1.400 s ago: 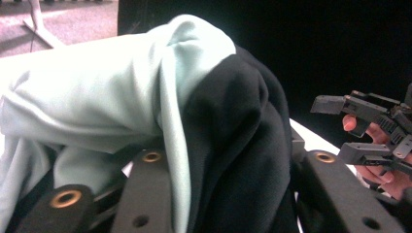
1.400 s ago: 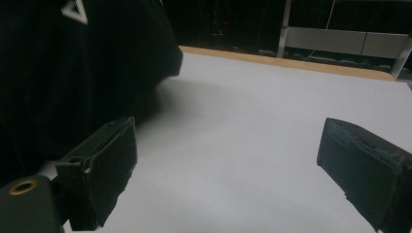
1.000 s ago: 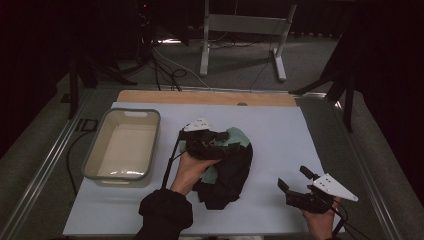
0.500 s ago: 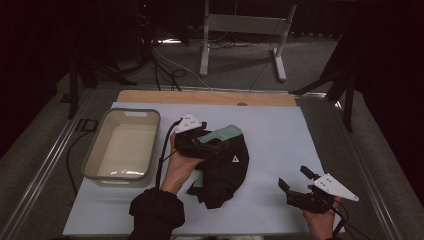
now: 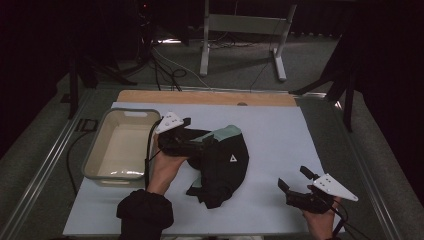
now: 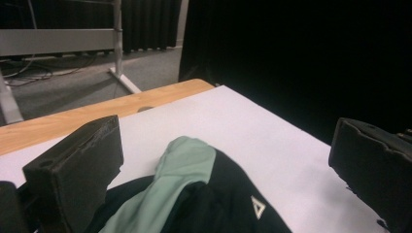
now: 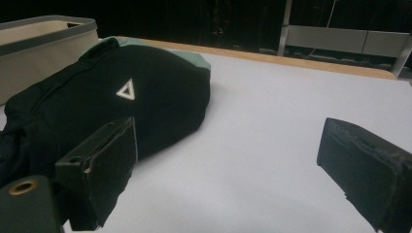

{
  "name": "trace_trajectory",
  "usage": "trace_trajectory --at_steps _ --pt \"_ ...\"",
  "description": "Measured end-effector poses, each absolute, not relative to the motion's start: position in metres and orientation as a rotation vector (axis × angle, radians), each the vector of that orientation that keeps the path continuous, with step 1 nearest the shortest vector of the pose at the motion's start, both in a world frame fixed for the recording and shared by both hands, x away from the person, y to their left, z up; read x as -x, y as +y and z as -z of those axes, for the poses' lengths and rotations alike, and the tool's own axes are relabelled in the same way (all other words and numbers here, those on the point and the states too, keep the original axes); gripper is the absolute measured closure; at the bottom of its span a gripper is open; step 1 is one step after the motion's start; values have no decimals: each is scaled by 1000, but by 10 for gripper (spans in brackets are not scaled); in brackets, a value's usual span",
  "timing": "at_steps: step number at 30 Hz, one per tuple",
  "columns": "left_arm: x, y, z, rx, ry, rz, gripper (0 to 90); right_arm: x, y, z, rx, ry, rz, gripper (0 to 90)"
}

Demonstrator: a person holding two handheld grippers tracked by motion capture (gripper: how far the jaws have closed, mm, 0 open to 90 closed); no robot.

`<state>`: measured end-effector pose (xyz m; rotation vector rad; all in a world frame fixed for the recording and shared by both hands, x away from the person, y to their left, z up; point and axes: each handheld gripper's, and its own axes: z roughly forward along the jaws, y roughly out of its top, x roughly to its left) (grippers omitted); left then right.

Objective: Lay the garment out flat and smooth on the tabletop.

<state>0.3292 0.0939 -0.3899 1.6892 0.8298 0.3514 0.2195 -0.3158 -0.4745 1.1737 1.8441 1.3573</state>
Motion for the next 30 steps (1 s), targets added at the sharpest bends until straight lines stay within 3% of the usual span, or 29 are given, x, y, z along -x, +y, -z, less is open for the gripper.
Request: trace_trajectory --at_steps 11,30 --pt "-323 121 398 -1714 909 -393 2 -220 -317 475 -1179 1844 -1358 72" --pt "-298 152 414 -1784 897 -440 2 -220 -318 475 -1186 1836 -1356 72"
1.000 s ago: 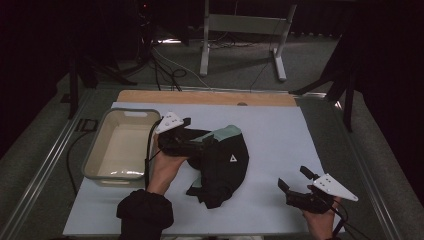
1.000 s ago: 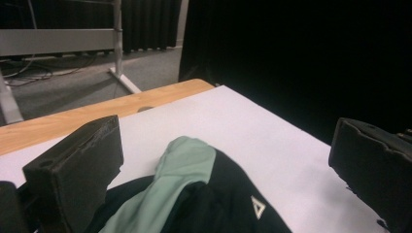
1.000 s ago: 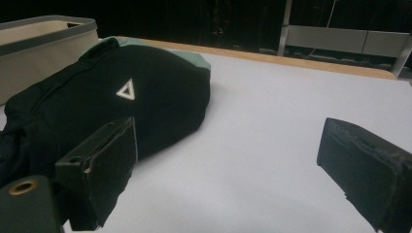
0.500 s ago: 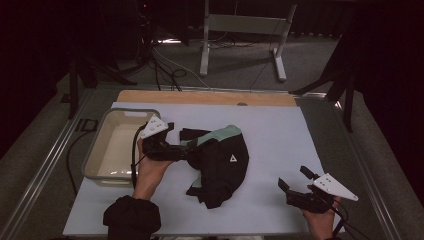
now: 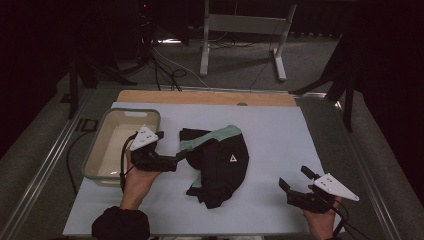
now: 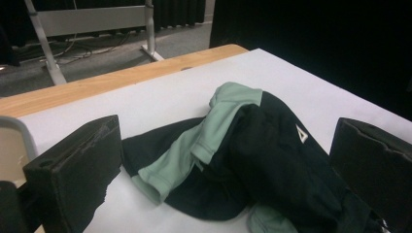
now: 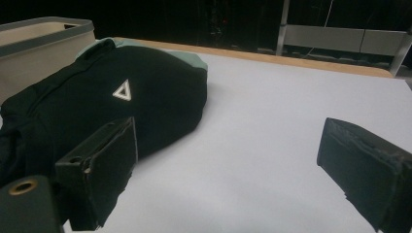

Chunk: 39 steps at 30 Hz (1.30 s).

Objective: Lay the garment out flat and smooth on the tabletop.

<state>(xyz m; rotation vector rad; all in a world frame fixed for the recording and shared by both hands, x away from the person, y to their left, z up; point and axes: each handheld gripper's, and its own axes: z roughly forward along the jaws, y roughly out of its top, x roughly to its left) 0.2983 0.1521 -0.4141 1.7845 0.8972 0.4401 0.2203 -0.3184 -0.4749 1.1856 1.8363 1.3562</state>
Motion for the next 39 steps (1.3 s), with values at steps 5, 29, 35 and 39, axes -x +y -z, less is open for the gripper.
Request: trace_trajectory --at_steps 5,29,35,39 --pt "-297 161 419 -1777 902 -440 2 -220 -318 475 -1181 1839 -1356 72" --pt "-282 156 410 -1755 844 -418 1 -226 -305 466 -1207 1890 -1369 73" --pt "-282 156 412 -1758 855 -434 1 -241 -294 453 -1185 1925 -1375 72" --pt "-281 158 413 -1747 861 -424 2 -254 -283 442 -1154 1965 -1368 72"
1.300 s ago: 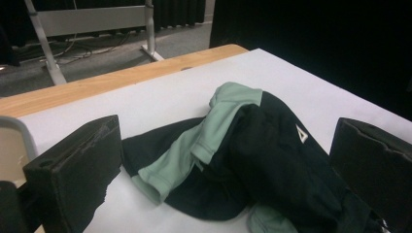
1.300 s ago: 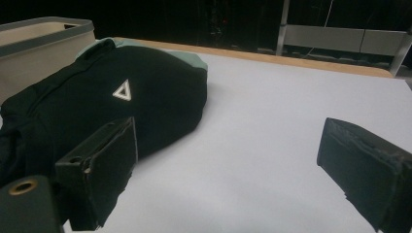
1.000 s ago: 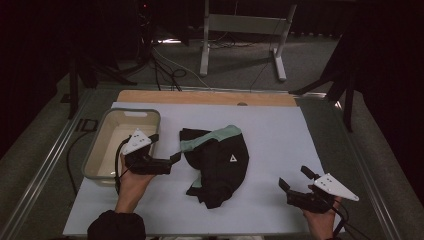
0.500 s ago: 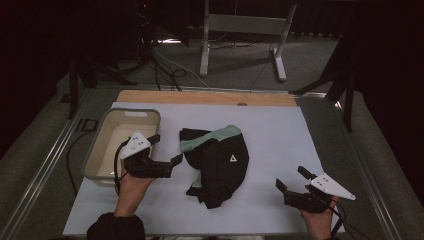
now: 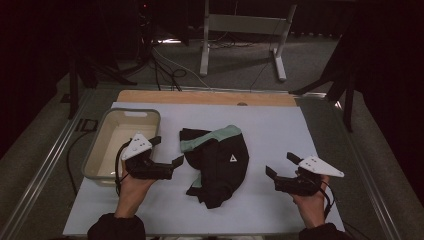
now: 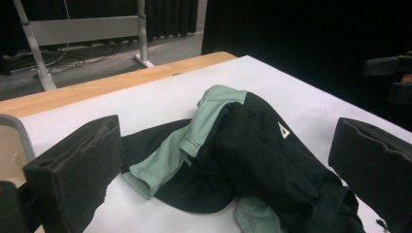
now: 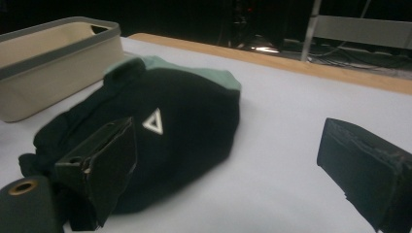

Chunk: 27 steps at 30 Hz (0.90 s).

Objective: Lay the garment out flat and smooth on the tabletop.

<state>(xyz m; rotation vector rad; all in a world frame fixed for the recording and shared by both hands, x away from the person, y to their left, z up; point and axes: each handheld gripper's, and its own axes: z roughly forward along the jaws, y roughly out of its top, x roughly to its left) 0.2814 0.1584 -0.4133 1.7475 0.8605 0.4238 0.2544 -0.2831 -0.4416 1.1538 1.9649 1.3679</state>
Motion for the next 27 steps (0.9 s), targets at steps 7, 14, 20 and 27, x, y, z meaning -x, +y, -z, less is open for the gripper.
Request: trace_trajectory --at_steps 7,14,20,27 --pt "-280 160 412 -1717 862 -399 1 -277 -257 422 -1068 2044 -1375 72" --pt "-278 157 409 -1716 847 -403 1 -300 -218 415 -989 2147 -1387 72" --pt "-277 156 408 -1711 836 -397 1 -313 -184 411 -905 2198 -1385 72" --pt "-275 157 405 -1698 829 -402 1 -327 -157 409 -847 2259 -1340 72"
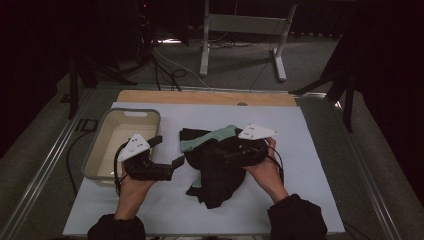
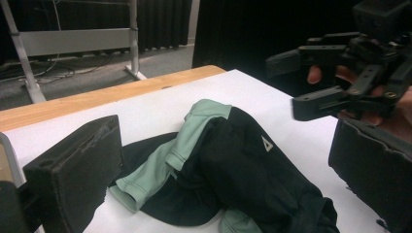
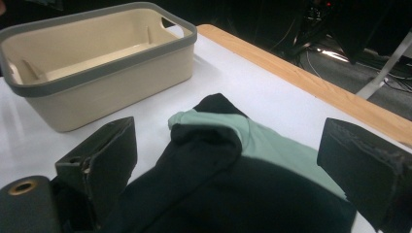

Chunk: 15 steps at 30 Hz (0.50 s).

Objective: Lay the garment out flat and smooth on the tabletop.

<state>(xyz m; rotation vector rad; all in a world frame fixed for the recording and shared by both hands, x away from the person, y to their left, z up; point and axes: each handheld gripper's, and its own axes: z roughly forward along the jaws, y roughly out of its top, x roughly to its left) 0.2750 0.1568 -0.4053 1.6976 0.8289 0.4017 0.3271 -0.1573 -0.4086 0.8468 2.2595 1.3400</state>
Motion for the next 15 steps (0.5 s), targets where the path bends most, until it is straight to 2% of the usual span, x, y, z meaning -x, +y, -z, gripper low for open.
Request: trace_trajectory --at_steps 15 --pt "-275 158 405 -1685 831 -400 2 -365 -140 421 -961 2261 -1368 72"
